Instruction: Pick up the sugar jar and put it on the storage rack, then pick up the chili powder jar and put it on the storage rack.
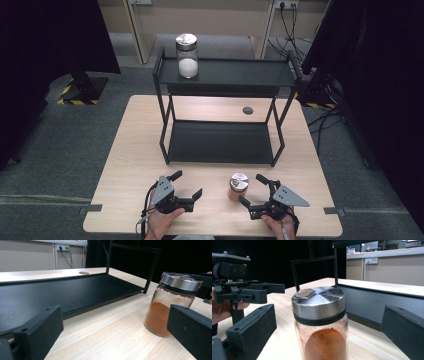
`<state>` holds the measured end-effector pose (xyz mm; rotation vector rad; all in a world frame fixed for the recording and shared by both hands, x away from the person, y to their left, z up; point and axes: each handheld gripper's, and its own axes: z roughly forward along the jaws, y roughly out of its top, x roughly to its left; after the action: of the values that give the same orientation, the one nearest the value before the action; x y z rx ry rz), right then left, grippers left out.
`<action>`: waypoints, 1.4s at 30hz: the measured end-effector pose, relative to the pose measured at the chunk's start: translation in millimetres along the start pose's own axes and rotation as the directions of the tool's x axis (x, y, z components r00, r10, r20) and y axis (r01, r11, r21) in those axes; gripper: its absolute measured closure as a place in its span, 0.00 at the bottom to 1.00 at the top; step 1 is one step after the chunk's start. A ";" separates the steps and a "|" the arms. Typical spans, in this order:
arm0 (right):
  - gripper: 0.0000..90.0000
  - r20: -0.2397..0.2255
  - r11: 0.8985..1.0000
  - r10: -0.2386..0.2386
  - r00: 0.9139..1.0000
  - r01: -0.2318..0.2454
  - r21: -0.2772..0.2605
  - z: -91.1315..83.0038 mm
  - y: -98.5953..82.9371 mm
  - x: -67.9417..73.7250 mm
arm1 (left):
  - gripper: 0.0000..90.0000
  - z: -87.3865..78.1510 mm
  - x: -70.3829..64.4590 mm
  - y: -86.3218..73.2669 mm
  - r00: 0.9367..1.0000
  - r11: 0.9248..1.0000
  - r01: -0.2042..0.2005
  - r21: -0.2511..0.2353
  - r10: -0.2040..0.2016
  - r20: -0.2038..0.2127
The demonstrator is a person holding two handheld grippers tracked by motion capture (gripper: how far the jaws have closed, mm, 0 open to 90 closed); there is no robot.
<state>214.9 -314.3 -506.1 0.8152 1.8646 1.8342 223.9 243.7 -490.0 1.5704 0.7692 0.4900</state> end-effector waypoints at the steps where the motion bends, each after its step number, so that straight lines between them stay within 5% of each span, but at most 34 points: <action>1: 0.00 0.000 1.000 -0.002 1.000 0.002 0.000 -0.1 0.1 0.0 | 0.00 -0.1 0.3 0.2 1.000 1.000 0.000 0.000 0.000 0.000; 42: 0.00 0.007 0.999 -0.029 1.000 0.029 0.019 4.8 4.8 2.2 | 0.00 -1.9 0.1 -1.8 1.000 1.000 0.000 -0.004 0.000 0.000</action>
<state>217.0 -309.4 -501.4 0.7958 1.8826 1.7966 222.3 245.2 -491.5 1.5670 0.7678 0.4912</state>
